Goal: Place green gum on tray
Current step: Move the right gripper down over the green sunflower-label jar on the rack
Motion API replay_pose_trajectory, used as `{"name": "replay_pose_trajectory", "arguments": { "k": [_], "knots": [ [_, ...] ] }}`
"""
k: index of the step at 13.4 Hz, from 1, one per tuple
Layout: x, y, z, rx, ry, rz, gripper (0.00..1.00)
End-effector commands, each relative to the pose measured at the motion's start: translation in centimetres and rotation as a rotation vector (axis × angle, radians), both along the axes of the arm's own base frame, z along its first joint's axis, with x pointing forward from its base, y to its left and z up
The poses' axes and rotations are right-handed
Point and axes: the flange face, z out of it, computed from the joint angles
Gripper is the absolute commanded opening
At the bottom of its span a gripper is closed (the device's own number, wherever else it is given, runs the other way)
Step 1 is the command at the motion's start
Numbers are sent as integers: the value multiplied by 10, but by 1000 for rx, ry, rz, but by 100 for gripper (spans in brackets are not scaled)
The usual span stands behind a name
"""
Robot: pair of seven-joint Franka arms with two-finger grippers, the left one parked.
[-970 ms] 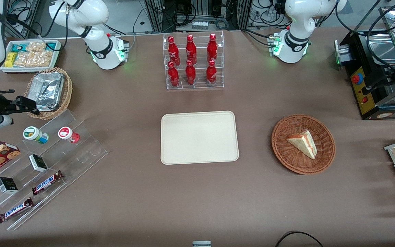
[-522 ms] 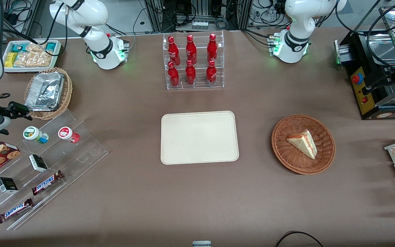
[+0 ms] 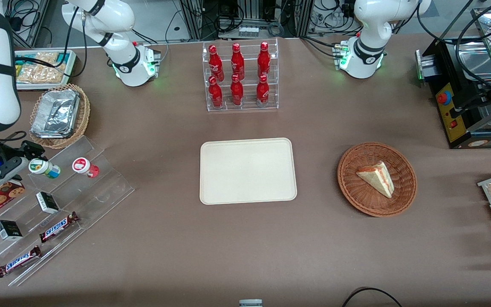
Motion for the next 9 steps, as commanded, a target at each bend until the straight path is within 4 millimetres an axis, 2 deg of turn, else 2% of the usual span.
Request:
{"name": "replay_pose_trajectory", "arguments": {
  "k": [1, 9],
  "knots": [
    [-7, -10, -10, -18, -1, 15, 100],
    [-19, -18, -31, -9, 31, 0, 98]
  ]
}}
